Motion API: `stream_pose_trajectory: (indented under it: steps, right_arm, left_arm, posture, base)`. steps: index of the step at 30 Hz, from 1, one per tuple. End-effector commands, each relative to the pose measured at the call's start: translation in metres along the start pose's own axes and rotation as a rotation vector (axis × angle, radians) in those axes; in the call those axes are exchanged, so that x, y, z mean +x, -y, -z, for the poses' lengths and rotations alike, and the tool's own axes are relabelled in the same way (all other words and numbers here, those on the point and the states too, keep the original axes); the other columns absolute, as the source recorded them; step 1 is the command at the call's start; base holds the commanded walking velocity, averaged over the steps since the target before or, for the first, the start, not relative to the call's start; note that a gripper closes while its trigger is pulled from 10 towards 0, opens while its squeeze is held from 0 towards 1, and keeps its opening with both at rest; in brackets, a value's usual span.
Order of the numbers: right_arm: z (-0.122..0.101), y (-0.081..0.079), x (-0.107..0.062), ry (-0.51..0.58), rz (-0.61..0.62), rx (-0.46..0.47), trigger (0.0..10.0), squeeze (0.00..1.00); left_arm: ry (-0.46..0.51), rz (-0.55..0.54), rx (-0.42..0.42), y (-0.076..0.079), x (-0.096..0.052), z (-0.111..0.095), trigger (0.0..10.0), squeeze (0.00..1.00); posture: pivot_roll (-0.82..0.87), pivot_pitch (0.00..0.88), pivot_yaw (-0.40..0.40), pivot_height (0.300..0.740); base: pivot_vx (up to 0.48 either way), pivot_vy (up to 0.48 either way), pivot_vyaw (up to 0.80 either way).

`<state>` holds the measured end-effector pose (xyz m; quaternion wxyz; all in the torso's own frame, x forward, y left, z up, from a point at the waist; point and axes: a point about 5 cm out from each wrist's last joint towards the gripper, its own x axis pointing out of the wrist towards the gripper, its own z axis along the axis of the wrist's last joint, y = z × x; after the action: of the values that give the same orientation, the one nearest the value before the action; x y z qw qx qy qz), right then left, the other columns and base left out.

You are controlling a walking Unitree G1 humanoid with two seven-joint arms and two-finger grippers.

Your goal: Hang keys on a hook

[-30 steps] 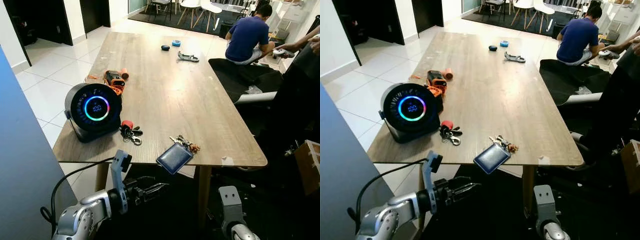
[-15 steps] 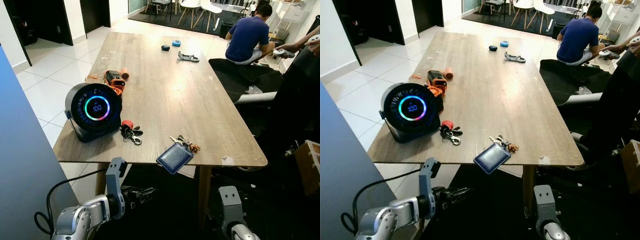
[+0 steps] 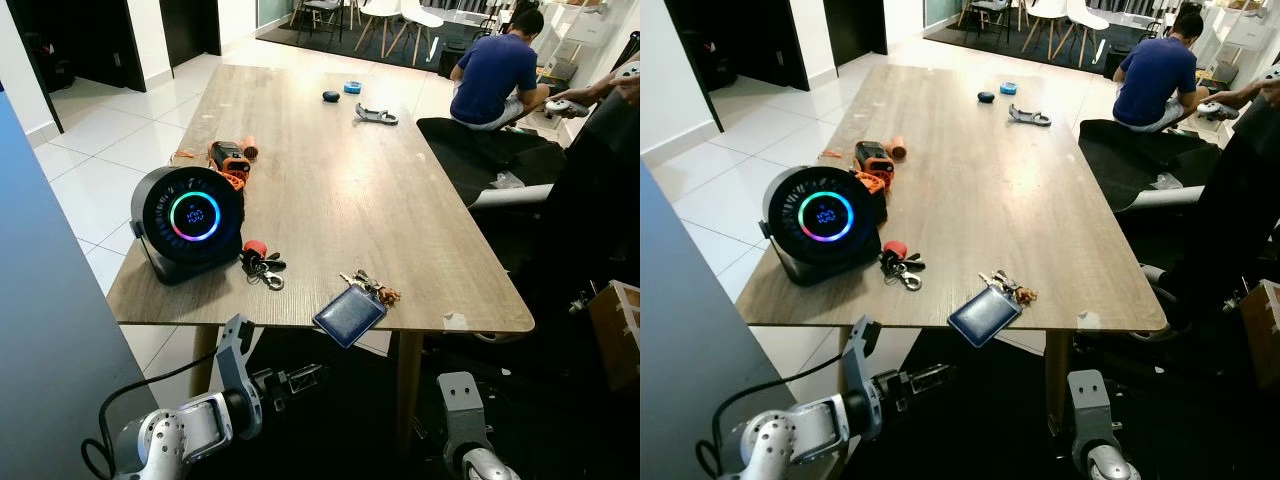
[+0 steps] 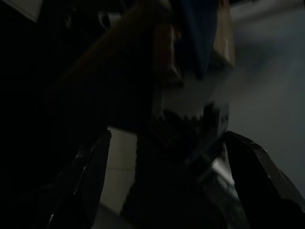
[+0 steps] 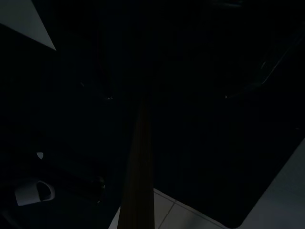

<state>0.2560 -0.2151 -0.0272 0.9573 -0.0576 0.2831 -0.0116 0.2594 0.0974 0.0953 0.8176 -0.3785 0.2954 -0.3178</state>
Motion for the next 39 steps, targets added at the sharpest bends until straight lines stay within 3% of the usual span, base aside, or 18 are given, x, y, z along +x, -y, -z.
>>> stream_pose_trajectory:
  steps: [1, 9, 12, 14, 22, 27, 34, 39]
  right_arm:
    - [0.009, 0.000, -0.003, -0.036, 0.002, 0.000, 10.0, 0.00]
    - [0.008, 0.000, -0.002, -0.034, 0.003, 0.002, 10.0, 0.00]
    - [0.009, 0.000, -0.002, -0.034, 0.005, 0.002, 10.0, 0.00]
    - [0.009, 0.001, -0.002, -0.035, 0.005, 0.002, 10.0, 0.00]
    - [0.008, 0.000, -0.002, -0.035, 0.003, 0.002, 10.0, 0.00]
    - [0.009, -0.001, -0.002, -0.036, -0.001, 0.002, 10.0, 0.00]
    - [0.009, -0.003, -0.002, -0.039, -0.006, -0.001, 10.0, 0.00]
    - [0.010, -0.003, -0.002, -0.039, -0.005, 0.000, 10.0, 0.00]
  left_arm:
    - [0.031, -0.034, 0.009, 0.003, 0.007, -0.002, 10.0, 0.00]
    - [0.074, -0.102, 0.023, -0.001, 0.016, -0.004, 10.0, 0.00]
    - [0.137, -0.127, 0.069, 0.000, 0.019, -0.010, 10.0, 0.00]
    - [0.144, -0.128, 0.042, 0.001, 0.021, -0.010, 10.0, 0.00]
    - [0.118, -0.132, -0.026, 0.003, 0.026, -0.002, 10.0, 0.00]
    - [0.092, -0.154, -0.007, 0.003, 0.031, 0.006, 10.0, 0.00]
    - [0.043, -0.193, 0.218, 0.002, 0.039, 0.012, 10.0, 0.00]
    - [0.021, -0.176, 0.238, 0.003, 0.042, 0.008, 10.0, 0.00]
  posture:
    - [0.09, 0.121, -0.073, 0.740]
    - [0.08, 0.122, -0.072, 0.740]
    - [0.08, 0.122, -0.072, 0.740]
    - [0.08, 0.121, -0.073, 0.740]
    - [0.08, 0.121, -0.073, 0.740]
    - [0.08, 0.123, -0.074, 0.740]
    - [0.08, 0.121, -0.074, 0.740]
    - [0.08, 0.119, -0.072, 0.740]
  base:
    - [0.000, 0.000, 0.00]
    - [0.000, 0.000, 0.00]
    - [0.000, 0.000, 0.00]
    - [0.000, 0.000, 0.00]
    - [0.000, 0.000, 0.00]
    - [0.000, 0.000, 0.00]
    - [0.000, 0.000, 0.00]
    - [0.000, 0.000, 0.00]
